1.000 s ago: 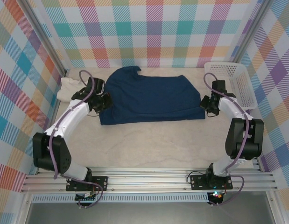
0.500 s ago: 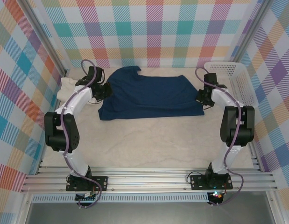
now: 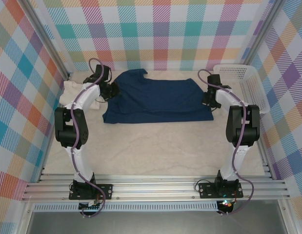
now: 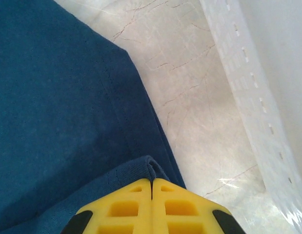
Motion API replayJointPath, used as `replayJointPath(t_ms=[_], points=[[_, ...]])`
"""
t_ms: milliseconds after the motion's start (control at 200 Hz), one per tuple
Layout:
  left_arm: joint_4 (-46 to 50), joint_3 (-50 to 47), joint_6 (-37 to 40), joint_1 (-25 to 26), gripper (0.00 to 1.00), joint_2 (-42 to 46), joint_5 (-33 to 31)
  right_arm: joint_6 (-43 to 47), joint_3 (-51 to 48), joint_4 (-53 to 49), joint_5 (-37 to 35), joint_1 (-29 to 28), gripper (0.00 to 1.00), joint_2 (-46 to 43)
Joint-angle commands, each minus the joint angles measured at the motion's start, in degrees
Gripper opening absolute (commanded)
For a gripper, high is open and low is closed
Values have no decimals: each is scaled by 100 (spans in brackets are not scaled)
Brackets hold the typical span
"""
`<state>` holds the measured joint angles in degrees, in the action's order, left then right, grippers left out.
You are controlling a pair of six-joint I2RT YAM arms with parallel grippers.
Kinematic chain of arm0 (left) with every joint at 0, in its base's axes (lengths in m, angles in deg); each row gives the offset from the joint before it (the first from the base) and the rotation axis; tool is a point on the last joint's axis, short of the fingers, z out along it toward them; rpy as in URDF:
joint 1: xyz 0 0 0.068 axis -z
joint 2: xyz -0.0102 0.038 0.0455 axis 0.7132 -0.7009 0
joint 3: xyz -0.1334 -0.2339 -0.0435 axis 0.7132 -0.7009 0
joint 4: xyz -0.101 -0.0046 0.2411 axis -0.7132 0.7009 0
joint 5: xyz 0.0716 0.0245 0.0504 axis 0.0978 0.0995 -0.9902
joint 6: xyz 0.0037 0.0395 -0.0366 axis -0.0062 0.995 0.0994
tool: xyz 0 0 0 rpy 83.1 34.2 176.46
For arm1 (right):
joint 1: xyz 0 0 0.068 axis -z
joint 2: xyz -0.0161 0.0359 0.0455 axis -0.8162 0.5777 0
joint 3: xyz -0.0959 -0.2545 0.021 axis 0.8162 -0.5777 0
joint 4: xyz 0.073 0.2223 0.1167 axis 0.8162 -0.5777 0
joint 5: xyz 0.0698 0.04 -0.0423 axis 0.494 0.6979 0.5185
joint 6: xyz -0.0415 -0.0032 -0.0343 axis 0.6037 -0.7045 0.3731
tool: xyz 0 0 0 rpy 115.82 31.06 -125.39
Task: Fold the inside-out t-shirt
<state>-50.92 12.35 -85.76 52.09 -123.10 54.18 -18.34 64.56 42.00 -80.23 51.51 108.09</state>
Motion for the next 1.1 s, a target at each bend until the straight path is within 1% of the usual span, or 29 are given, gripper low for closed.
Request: replayJointPath(t_ms=[0, 260, 355, 520, 610, 660, 730, 775, 840, 920, 995, 1055, 1095], points=[[105, 333, 92, -153, 0, -111, 56, 117, 253, -75, -188, -32, 4, 181], [125, 424, 105, -228, 0, -274, 32, 185, 578, -72, -218, -73, 4, 446], [137, 554, 96, -226, 0, -469, 83, 237, 726, -28, -235, -93, 5, 581], [115, 809, 59, -233, 0, -873, -74, 370, 1154, -40, -312, -145, 12, 932], [230, 1124, 61, -237, 11, -1170, -336, 385, 1515, -195, -239, -148, 21, 1074], [228, 1250, 49, -245, 16, -1298, -409, 409, 1584, -226, -218, -178, 26, 1037], [254, 1374, -2, -263, 31, -1380, -435, 461, 1582, -301, -201, -214, 32, 893], [216, 1317, -10, -263, 38, -1336, -443, 500, 1457, -342, -113, -239, 34, 715], [23, 998, -96, -262, 47, -1083, -476, 525, 999, -207, 316, -313, 38, 335], [-469, 128, -203, -263, 54, -460, -360, 526, 334, -30, 1051, -501, 43, -129], [-1084, -1059, -429, -254, 57, 356, -314, 544, -184, 15, 1345, -695, 46, -440], [-1666, -2014, -641, -212, 58, 910, -95, 420, -403, -28, 1585, -704, 48, -521], [-1995, -2477, -682, -176, 59, 1136, 125, 394, -433, -116, 1675, -660, 48, -500]])
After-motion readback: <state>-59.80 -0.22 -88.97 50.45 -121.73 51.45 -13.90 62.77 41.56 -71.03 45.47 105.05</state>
